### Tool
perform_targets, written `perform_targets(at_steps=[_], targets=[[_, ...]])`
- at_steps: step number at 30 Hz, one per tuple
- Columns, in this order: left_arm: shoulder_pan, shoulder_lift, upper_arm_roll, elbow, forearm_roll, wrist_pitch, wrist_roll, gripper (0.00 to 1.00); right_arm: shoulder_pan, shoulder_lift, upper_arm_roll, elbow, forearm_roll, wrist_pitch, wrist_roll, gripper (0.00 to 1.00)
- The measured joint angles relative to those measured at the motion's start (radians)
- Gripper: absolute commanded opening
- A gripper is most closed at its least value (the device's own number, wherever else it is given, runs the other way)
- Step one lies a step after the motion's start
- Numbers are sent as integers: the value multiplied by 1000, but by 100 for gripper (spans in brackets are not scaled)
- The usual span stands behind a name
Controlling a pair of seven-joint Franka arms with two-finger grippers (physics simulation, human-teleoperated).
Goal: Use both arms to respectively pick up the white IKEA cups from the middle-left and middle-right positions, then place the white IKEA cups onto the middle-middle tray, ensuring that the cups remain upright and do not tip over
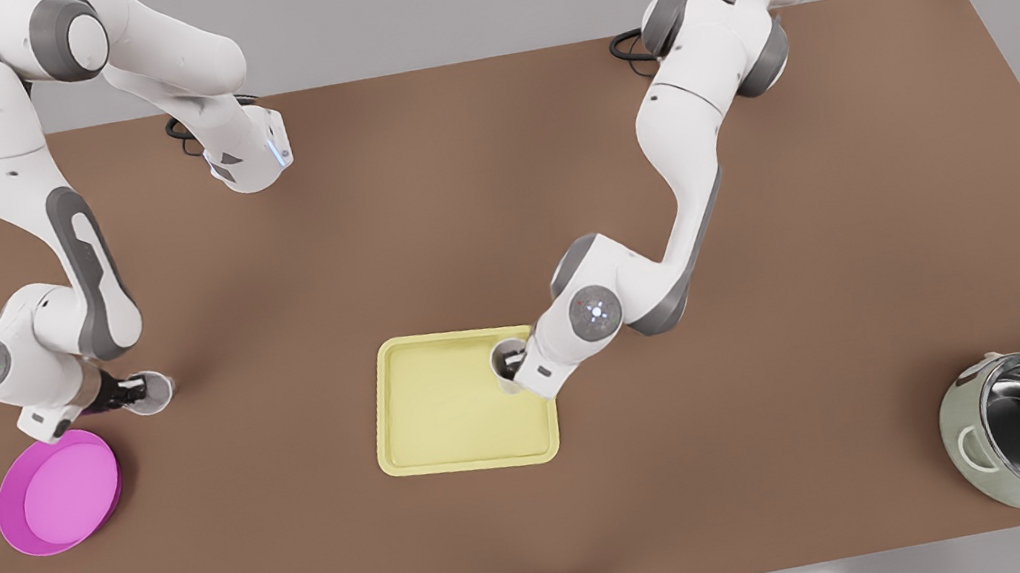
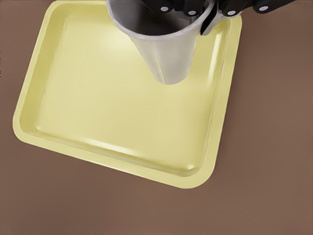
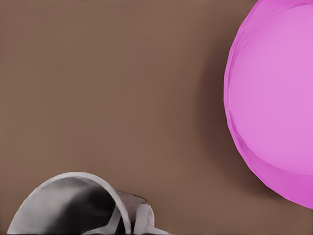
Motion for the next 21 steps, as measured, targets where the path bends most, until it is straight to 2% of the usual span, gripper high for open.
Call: perform_targets(at_steps=[5,9,10,12,13,14,17,21], targets=[[1,26,-1,-3,-2,18,-119,21,35,2,13,70,-10,-39,-10,21],[1,34,-1,-5,-2,19,-192,22,172,2,20,165,88,-103,-10,21],[1,38,-1,-5,-3,20,-208,29,219,5,21,179,133,-114,-9,21],[1,45,-1,-5,-6,22,-235,82,337,25,21,205,221,-121,-8,21],[2,46,-1,-5,-10,25,-247,88,388,41,21,215,261,-116,-7,21],[2,46,-1,-5,-15,29,-256,100,441,53,20,223,296,-108,-3,21],[22,29,-8,-2,-24,18,-281,100,610,70,21,246,359,-77,27,21],[57,-35,-13,34,-14,-70,-319,100,736,112,21,260,401,-11,80,21]])
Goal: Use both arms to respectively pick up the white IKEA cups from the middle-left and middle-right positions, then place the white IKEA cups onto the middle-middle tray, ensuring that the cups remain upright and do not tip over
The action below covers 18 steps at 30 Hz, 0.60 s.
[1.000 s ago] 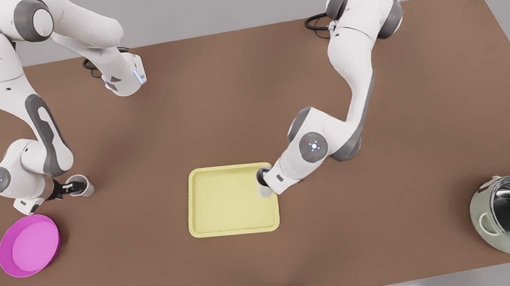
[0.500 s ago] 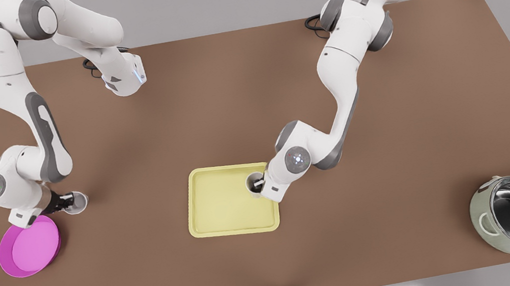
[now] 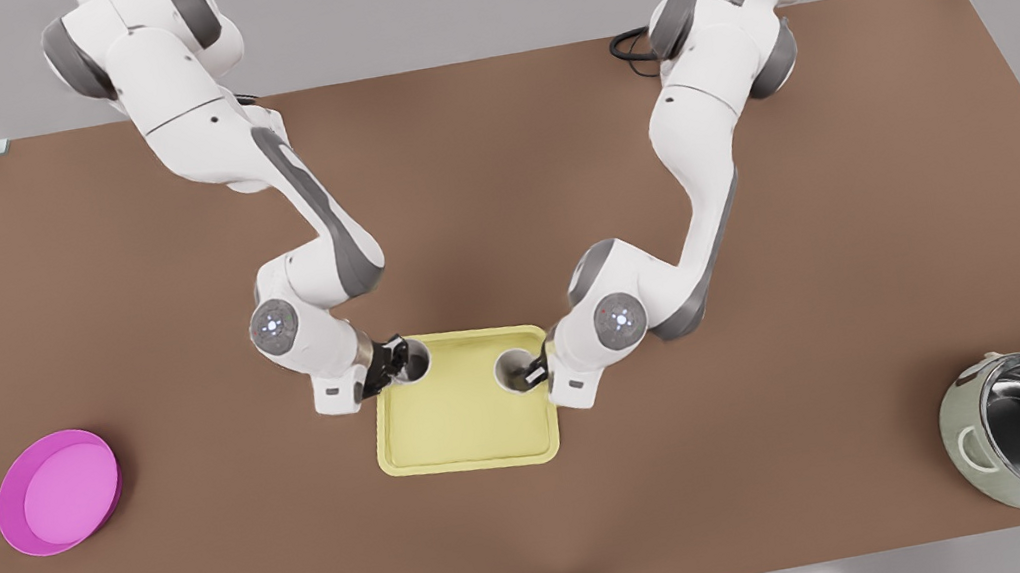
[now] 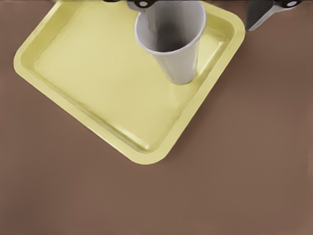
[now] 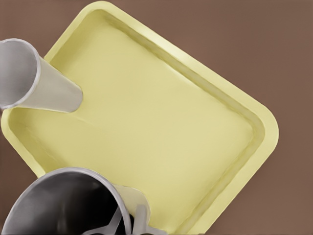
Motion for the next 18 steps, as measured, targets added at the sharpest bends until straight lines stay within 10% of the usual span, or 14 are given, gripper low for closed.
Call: perform_targets(at_steps=[8,13,14,15,18], targets=[[357,-436,-6,6,125,-547,112,100,31,101,6,49,33,128,80,21],[300,-753,178,-476,157,-555,310,100,29,117,7,55,36,174,115,21],[307,-758,175,-471,153,-562,345,100,28,120,7,57,35,180,122,45],[307,-761,169,-461,150,-575,378,100,27,121,7,57,34,184,129,100],[290,-760,147,-417,139,-631,465,100,26,123,7,58,33,195,147,100]])
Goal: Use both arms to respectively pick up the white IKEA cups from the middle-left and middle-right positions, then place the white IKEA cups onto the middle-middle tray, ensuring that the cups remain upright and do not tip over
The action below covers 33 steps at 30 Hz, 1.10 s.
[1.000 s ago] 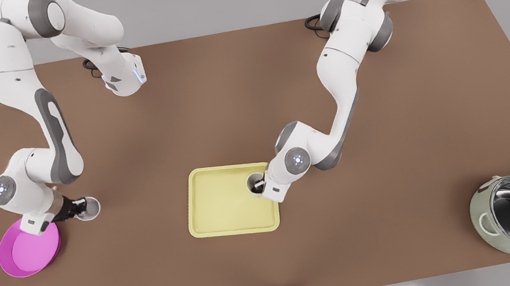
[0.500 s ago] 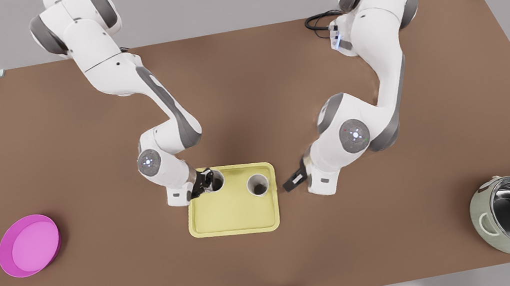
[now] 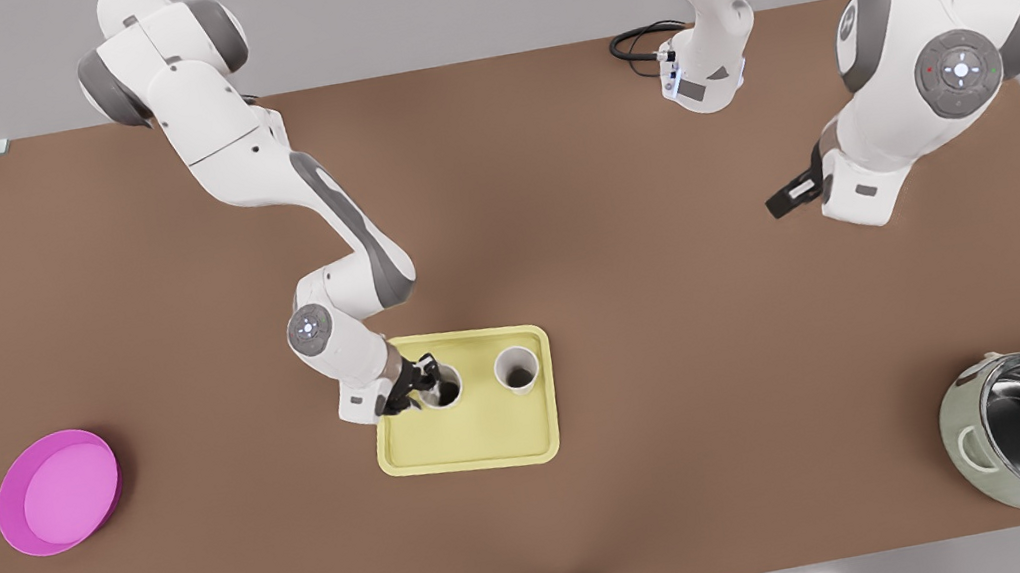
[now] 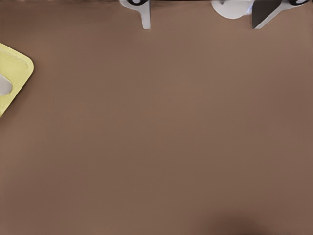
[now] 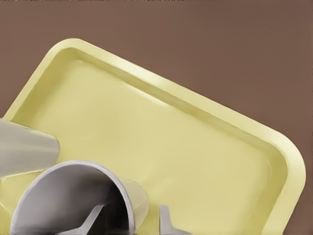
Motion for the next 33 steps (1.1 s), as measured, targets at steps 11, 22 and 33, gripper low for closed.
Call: perform_targets(at_steps=[11,22,33], targets=[[94,75,-4,17,-43,68,222,100,-7,-3,-1,0,-2,13,46,100],[90,75,-5,18,-49,89,343,100,-297,-56,-98,141,-135,-294,45,100],[101,79,-30,19,-87,11,408,100,-313,-543,-139,191,-399,-931,103,100]])
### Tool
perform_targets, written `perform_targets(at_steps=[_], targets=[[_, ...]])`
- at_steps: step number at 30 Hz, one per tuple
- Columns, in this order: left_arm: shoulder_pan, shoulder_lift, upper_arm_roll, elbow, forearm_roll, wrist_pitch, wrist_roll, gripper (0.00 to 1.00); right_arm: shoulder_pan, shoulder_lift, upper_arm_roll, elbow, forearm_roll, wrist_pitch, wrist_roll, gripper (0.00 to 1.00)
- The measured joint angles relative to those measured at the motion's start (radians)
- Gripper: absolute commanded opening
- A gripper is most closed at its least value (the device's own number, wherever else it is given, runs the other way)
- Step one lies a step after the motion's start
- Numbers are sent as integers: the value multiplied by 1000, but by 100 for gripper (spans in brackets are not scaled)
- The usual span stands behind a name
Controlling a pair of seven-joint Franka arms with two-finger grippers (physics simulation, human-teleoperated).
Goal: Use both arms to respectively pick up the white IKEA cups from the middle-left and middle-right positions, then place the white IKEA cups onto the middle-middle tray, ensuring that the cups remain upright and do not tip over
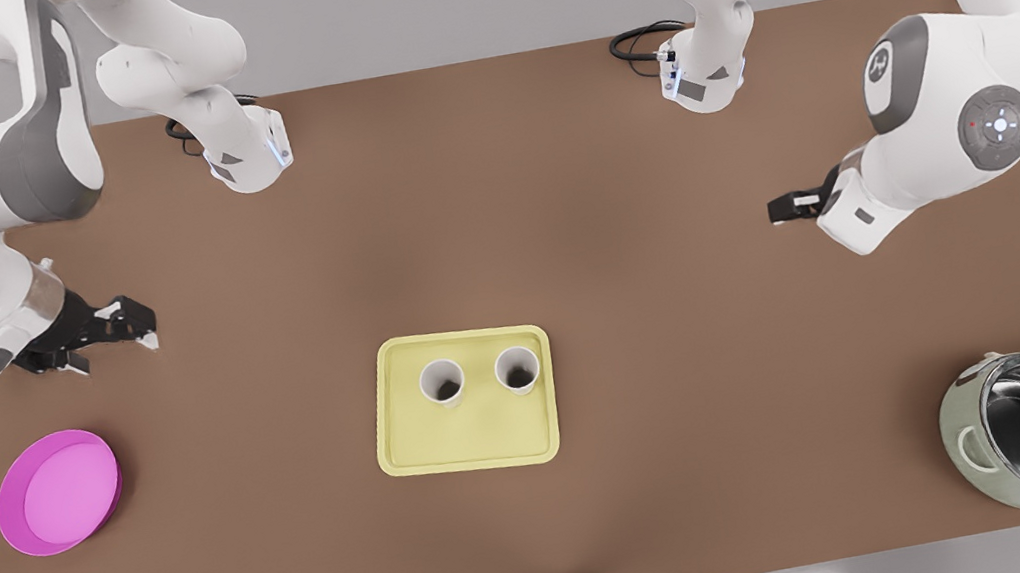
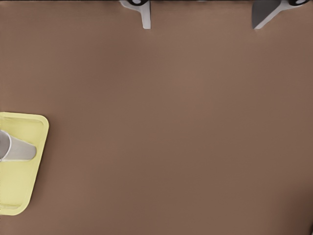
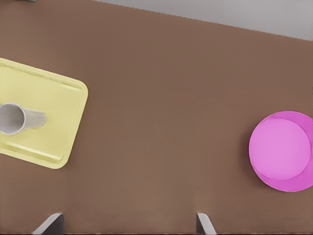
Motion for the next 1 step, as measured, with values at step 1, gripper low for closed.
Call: perform_targets(at_steps=[1], targets=[[5,0,-1,0,-9,-9,4,100,-2,-9,1,-11,-8,-25,3,100]])
